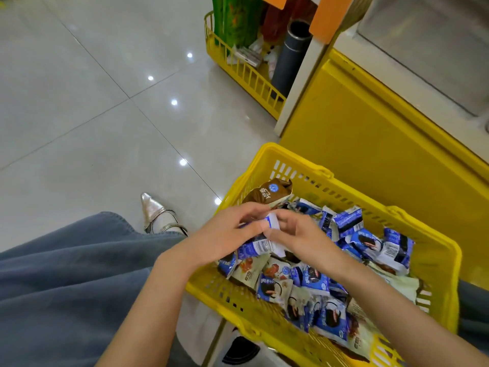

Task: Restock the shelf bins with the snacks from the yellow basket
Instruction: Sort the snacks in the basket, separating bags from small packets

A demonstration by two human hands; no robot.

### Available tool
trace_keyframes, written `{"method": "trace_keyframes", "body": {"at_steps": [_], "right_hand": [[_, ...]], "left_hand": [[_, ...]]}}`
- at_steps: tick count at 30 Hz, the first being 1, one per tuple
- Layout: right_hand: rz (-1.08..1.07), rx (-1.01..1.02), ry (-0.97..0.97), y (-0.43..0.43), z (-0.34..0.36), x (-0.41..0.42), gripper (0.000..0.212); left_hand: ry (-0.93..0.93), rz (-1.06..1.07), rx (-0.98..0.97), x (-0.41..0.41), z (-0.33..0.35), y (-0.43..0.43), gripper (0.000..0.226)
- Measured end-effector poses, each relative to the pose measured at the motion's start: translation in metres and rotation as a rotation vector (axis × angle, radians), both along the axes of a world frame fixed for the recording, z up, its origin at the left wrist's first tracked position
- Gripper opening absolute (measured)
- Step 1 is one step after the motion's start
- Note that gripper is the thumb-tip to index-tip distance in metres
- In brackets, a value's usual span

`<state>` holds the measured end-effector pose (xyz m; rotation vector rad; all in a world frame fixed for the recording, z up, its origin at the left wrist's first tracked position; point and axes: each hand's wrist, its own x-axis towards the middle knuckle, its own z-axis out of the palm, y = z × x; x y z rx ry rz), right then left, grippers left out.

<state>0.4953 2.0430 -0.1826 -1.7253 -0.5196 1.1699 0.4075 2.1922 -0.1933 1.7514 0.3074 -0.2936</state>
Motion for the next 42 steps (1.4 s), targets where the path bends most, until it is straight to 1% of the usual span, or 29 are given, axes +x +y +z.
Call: {"method": "trace_keyframes", "body": {"at_steps": [2,3,5,7,8,9,11,13,15,16,18,22,24,26,28,30,32,33,36,38,40,42], "right_hand": [[-0.014,0.075,0.005,0.003,0.010,0.005,0.024],[-0.041,0.095,-0.005,0.006,0.012,0.006,0.025],[-0.143,0.127,-0.047,0.011,0.009,0.005,0.023],[-0.289,0.133,-0.058,0.016,-0.004,0.002,0.016],[-0.334,0.108,-0.066,0.019,-0.013,-0.001,0.015],[-0.343,0.052,-0.103,0.022,-0.024,-0.003,0.015],[-0.257,-0.134,-0.242,0.023,-0.052,-0.007,0.018],[-0.128,-0.302,-0.308,0.024,-0.080,-0.009,0.028],[-0.075,-0.405,-0.288,0.026,-0.102,-0.014,0.041],[-0.073,-0.428,-0.288,0.029,-0.109,-0.016,0.045],[-0.041,-0.464,-0.347,0.038,-0.122,-0.020,0.046],[0.068,-0.643,-0.526,0.056,-0.131,-0.024,0.037],[0.060,-0.660,-0.558,0.058,-0.130,-0.024,0.028],[0.019,-0.611,-0.542,0.054,-0.126,-0.025,0.026],[-0.040,-0.499,-0.485,0.043,-0.118,-0.027,0.021],[-0.097,-0.371,-0.441,0.024,-0.106,-0.026,0.015],[-0.141,-0.283,-0.456,-0.002,-0.089,-0.022,0.009],[-0.161,-0.253,-0.483,-0.017,-0.079,-0.018,0.006],[-0.278,-0.233,-0.589,-0.064,-0.046,-0.001,0.015],[-0.370,-0.274,-0.670,-0.096,-0.031,0.015,0.009],[-0.458,-0.346,-0.761,-0.126,-0.020,0.035,0.002],[-0.546,-0.400,-0.801,-0.152,-0.013,0.056,0.006]], "left_hand": [[0.006,-0.039,-0.059,-0.001,0.005,0.004,0.036],[0.009,-0.034,-0.047,-0.002,0.007,0.008,0.035],[0.010,0.010,0.052,-0.005,0.009,0.013,0.026],[-0.027,0.173,0.147,-0.007,0.007,0.017,0.018],[-0.056,0.286,0.192,-0.007,0.005,0.018,0.020],[-0.081,0.406,0.236,-0.008,0.002,0.020,0.024],[-0.104,0.605,0.280,-0.007,-0.002,0.025,0.024],[-0.108,0.721,0.237,-0.005,-0.005,0.030,0.017],[-0.113,0.768,0.198,-0.004,-0.008,0.033,0.018],[-0.112,0.773,0.191,-0.004,-0.009,0.033,0.020],[-0.111,0.773,0.179,-0.005,-0.010,0.032,0.020],[-0.111,0.770,0.174,-0.004,-0.011,0.030,0.016],[-0.110,0.754,0.186,-0.003,-0.010,0.029,0.018],[-0.102,0.730,0.197,-0.001,-0.009,0.028,0.019],[-0.082,0.724,0.201,0.000,-0.007,0.025,0.016],[-0.065,0.753,0.086,0.004,-0.005,0.017,0.008],[-0.055,0.781,-0.064,0.014,-0.003,0.002,0.013],[-0.051,0.772,-0.095,0.021,-0.002,-0.009,0.013],[-0.015,0.639,-0.131,0.046,-0.002,-0.048,0.015],[0.027,0.518,-0.135,0.067,-0.006,-0.075,0.021],[0.063,0.406,-0.112,0.089,-0.012,-0.102,0.032],[0.067,0.313,-0.082,0.109,-0.016,-0.130,0.037]]}}
